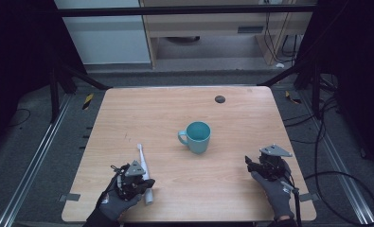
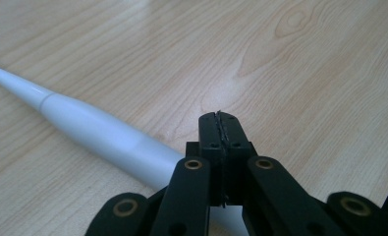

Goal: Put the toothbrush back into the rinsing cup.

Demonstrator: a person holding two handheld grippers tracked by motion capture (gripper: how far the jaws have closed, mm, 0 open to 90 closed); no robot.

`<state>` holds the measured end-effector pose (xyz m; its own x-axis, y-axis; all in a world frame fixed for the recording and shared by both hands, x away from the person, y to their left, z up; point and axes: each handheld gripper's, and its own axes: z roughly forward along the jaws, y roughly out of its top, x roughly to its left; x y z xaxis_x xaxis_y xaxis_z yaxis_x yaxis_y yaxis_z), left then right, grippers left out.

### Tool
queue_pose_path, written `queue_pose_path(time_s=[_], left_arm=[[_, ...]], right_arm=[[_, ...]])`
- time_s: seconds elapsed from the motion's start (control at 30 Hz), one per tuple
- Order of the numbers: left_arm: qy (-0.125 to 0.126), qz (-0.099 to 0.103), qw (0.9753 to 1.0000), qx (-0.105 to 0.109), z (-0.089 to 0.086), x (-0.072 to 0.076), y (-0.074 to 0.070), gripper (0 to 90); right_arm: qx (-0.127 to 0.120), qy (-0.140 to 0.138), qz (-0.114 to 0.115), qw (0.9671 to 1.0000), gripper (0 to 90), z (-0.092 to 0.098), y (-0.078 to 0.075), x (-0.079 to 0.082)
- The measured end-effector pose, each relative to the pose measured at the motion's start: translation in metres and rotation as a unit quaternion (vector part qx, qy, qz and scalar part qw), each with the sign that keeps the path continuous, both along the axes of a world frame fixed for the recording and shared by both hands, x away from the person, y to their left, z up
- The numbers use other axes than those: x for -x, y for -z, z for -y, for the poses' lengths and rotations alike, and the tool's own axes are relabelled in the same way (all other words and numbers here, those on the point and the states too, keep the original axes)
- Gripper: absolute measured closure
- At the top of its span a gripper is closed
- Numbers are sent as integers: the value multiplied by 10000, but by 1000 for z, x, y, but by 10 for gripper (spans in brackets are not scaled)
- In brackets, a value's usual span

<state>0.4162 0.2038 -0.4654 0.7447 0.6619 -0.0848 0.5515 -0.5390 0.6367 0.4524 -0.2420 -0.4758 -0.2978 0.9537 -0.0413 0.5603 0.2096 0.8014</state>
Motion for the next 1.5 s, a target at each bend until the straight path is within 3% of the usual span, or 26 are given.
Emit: queue_pose_path(time_s=[0.3,0.97,1.5], left_arm=[[28,-71,9999,-109,-2,0,3,895],[-288,-103,9994,-173,-30,0,2,895],[-306,-221,9991,-202,-34,3,3,896]], right_arm=[[-13,3,-19,10000,324,0,0,0],[19,8,-38,10000,321,0,1,-1],[16,29,-51,10000,321,0,1,-1]])
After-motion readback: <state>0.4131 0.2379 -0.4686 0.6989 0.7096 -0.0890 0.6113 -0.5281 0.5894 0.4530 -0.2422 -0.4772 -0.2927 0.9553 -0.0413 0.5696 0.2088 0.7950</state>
